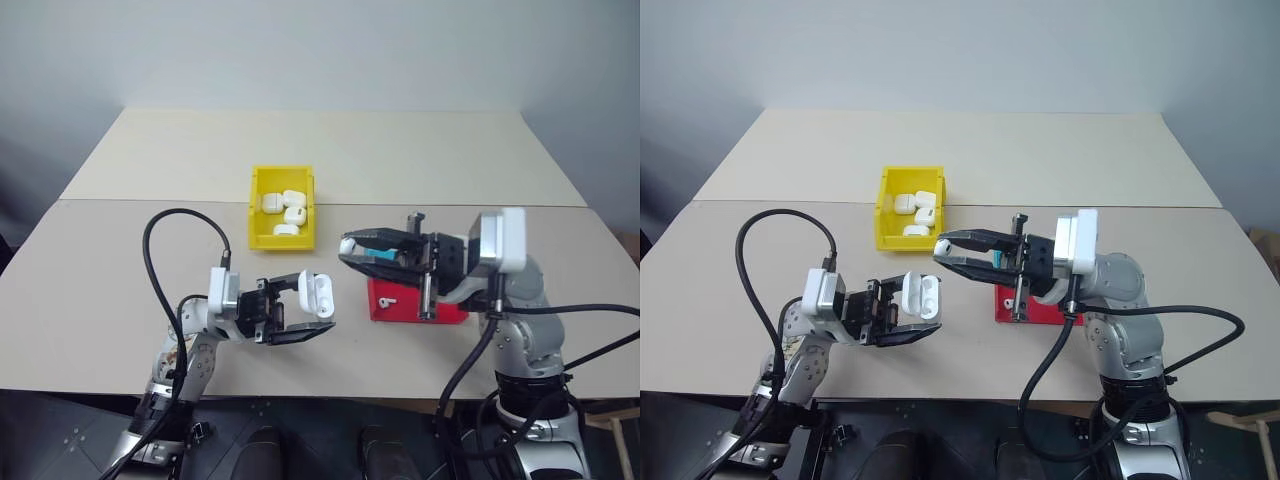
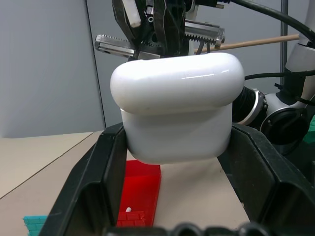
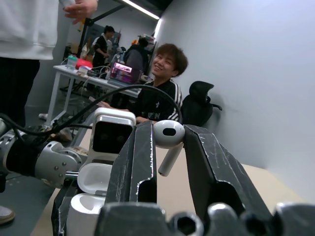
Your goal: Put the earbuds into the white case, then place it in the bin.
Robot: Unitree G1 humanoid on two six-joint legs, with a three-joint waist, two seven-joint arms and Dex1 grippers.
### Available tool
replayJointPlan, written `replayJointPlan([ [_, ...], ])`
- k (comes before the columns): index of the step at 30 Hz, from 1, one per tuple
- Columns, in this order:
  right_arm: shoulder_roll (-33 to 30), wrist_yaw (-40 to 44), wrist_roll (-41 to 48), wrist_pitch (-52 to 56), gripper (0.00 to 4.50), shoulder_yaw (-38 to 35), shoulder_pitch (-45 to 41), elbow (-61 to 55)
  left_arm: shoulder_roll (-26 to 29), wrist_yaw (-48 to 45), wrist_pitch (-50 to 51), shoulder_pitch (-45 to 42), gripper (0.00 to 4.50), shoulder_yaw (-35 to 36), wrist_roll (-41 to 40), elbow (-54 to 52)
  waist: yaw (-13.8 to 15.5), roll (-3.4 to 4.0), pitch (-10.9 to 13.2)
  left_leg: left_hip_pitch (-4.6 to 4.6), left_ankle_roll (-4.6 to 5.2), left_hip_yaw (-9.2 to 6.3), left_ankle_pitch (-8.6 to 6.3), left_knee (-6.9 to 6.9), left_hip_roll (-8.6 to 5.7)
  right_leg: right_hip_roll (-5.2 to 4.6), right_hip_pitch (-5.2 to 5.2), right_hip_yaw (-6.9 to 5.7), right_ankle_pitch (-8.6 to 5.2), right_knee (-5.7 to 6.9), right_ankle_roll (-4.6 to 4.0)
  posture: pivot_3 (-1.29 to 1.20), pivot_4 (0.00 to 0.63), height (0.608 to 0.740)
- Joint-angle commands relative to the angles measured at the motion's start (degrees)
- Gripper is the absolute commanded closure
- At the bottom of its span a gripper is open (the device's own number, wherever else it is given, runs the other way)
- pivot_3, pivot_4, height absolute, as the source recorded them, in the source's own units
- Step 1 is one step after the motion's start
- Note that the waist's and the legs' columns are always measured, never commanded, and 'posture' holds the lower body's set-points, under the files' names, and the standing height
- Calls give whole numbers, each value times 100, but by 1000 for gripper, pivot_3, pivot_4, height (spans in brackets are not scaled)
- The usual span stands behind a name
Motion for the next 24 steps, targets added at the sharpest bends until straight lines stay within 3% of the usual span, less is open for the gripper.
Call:
replayJointPlan([
  [1,1,85,-114,-425,3863,110,56,17,38,-11,5,47,1723,129,9,-265,1,0,0,0,0,0,0,0,0,0,0,0,0,0,0,0,150,740],
  [24,66,-62,-488,-957,3863,612,105,444,-114,-156,-38,-134,1723,159,91,-215,7,0,0,0,0,0,0,0,0,1,0,0,0,0,0,0,150,740],
])
